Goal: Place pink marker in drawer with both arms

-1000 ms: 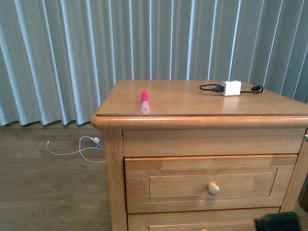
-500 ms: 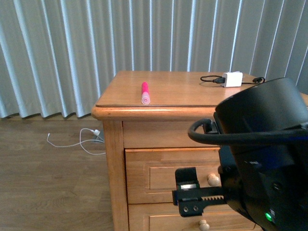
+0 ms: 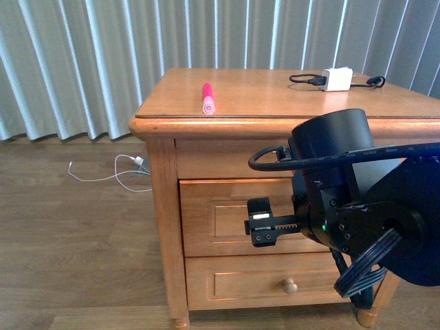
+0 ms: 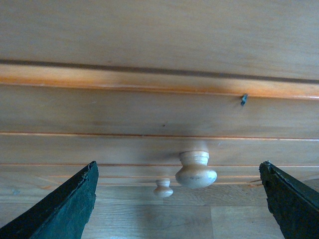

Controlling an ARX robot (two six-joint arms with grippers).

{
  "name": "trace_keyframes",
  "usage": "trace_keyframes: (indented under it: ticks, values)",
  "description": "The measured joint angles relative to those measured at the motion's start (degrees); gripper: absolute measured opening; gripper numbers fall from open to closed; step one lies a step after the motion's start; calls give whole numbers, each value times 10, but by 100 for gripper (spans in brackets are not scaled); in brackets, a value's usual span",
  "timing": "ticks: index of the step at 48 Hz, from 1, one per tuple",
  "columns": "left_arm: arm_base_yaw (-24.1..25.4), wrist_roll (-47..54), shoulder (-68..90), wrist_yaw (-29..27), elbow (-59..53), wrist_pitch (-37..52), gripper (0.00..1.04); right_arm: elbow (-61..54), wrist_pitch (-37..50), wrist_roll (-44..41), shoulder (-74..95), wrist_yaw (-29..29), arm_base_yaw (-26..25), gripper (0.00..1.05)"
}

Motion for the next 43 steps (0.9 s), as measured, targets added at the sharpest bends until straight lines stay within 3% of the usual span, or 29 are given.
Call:
trace_keyframes:
  ticks: [30,43]
  values:
    - [0,0,0,0,0,0,99,23,33,-28,53,-6,-18,95]
    - [0,0,0,0,0,0,99,23,30,-36,54,-1,-20,52]
